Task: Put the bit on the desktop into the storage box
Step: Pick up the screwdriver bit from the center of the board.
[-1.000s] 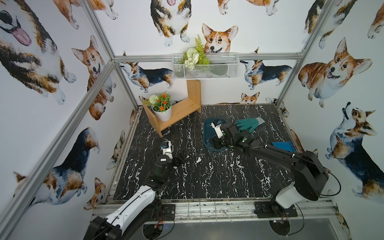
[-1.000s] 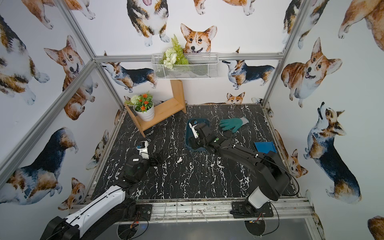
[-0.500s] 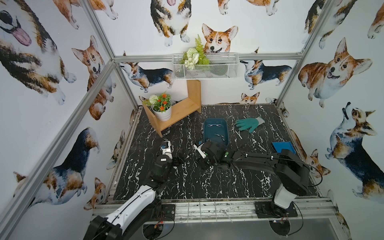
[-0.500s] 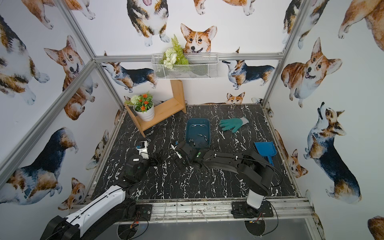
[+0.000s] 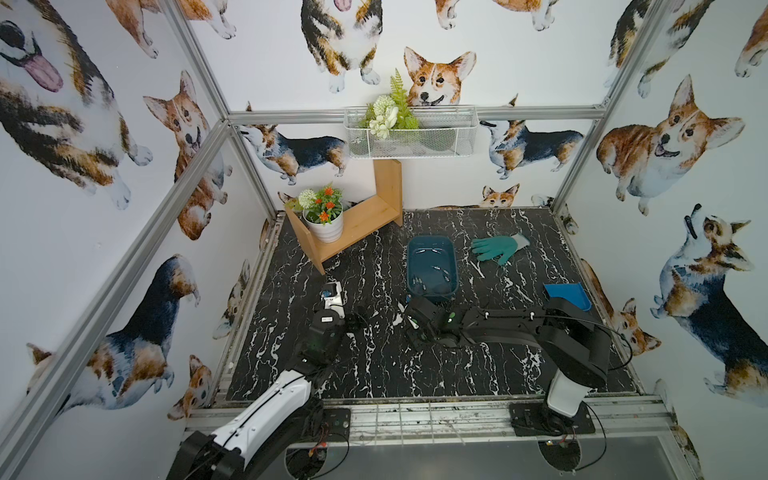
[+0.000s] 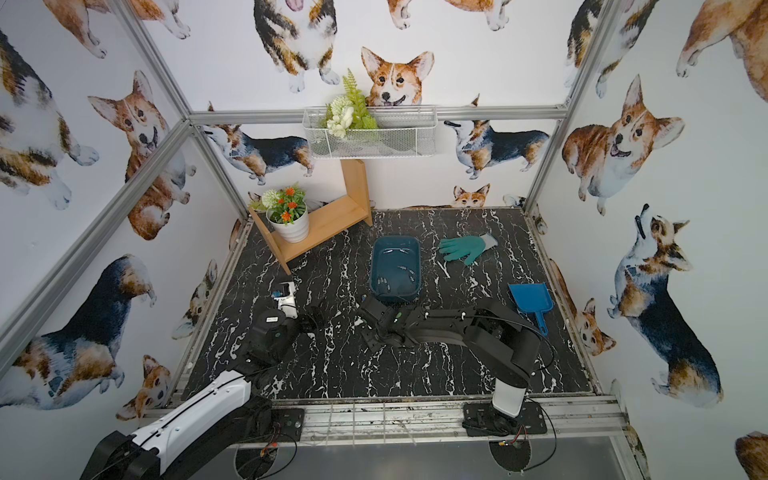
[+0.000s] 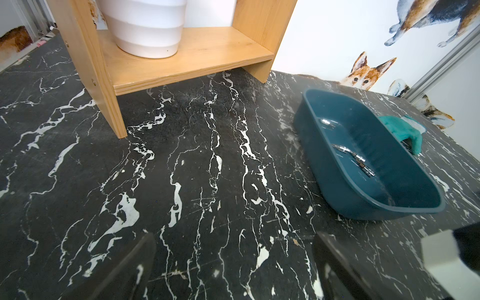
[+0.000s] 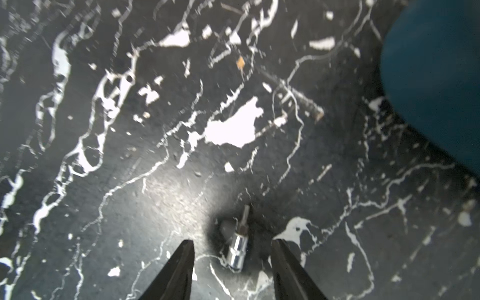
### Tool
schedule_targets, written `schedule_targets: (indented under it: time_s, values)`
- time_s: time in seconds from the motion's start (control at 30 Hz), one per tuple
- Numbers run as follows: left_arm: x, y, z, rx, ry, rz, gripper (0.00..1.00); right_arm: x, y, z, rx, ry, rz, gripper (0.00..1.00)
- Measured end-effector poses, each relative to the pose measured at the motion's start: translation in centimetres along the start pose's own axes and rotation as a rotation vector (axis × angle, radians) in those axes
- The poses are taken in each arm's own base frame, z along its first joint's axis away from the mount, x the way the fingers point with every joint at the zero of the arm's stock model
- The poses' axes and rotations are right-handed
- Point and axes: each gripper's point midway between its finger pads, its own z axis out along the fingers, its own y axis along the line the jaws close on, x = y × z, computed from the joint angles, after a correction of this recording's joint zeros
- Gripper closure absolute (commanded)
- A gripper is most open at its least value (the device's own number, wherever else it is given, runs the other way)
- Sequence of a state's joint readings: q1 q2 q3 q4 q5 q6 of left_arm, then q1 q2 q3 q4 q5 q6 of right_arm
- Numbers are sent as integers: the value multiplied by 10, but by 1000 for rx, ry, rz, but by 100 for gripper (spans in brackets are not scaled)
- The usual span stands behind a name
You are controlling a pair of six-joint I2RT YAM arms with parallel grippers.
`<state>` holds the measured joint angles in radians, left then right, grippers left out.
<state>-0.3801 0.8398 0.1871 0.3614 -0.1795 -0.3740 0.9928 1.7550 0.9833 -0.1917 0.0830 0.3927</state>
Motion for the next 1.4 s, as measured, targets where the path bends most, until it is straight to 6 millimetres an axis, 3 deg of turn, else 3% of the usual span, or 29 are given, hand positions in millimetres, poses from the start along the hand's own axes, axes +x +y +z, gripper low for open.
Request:
schedule_targets:
  time_s: [0.5,0.9,1.4]
  values:
    - [0,0,0,0,0,0,0,1,-2,9,32,12,10,61]
    - [0,0,0,0,0,0,0,1,-6,11,96,25,-8,78]
    - [0,0,0,0,-1,-1,0,4,-10,6,118,48,-13,86]
